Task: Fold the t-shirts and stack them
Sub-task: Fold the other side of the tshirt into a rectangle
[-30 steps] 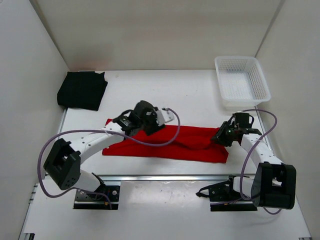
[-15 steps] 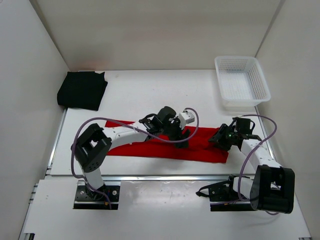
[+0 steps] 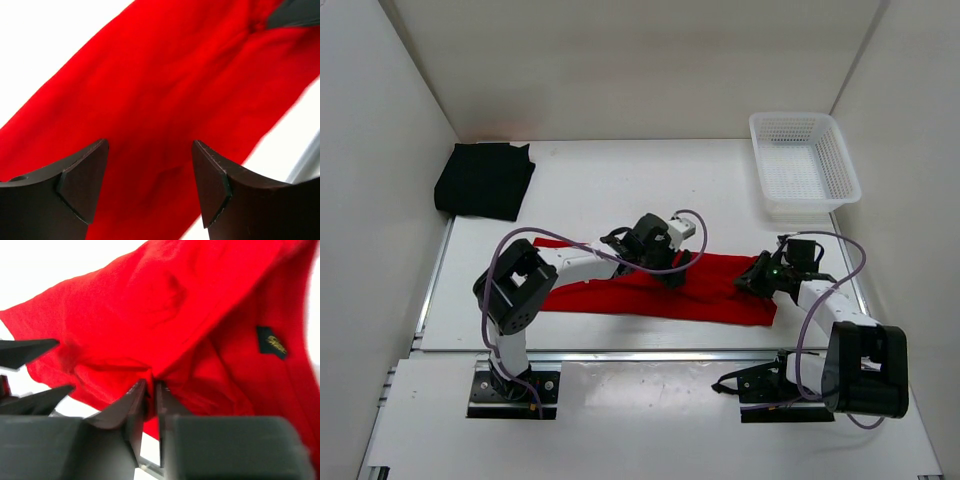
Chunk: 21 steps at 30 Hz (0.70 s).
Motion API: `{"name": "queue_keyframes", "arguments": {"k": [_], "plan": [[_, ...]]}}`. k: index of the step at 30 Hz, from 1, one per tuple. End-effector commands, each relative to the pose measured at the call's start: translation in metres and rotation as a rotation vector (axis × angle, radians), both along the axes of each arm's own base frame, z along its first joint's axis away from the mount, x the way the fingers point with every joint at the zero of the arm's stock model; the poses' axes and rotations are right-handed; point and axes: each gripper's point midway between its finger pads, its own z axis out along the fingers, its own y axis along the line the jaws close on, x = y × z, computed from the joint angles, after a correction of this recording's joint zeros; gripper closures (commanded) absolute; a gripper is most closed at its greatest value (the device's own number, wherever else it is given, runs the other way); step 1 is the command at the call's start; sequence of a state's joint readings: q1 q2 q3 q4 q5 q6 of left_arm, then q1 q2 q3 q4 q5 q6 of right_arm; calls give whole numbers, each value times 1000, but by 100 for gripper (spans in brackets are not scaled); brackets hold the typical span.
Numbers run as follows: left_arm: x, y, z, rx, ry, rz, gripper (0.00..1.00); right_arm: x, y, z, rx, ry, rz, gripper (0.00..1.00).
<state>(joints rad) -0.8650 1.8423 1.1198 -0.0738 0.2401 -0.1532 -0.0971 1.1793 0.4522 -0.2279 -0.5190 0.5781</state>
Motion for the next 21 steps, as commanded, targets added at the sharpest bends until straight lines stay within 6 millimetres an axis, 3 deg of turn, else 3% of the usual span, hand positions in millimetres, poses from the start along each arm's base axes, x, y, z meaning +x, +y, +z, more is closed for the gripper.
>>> {"name": "queue_keyframes", "arguments": {"k": [1,2,7,9,13,16,19,21], "plan": [[-4,13,1,57,-57,-22,22,12,5,13,37,-57,9,96],[-2,17,0,72,-65,-15,22,11,1,14,28,-47,-6,100],[12,44,-15,147,-89,42,21,-9,-22,34,-53,-7,-57,100],[17,49,-17,164,-109,41,21,-20,-20,35,-54,34,-62,98],[22,55,-19,183,-123,46,20,-48,-4,28,21,150,-70,81],[20,54,-20,182,-112,35,20,-62,-5,26,-4,192,-94,79],[24,55,-14,179,-114,45,21,-66,-27,30,-74,180,-173,77],[26,49,8,150,-127,10,22,-57,-41,36,-86,131,-216,75]]}}
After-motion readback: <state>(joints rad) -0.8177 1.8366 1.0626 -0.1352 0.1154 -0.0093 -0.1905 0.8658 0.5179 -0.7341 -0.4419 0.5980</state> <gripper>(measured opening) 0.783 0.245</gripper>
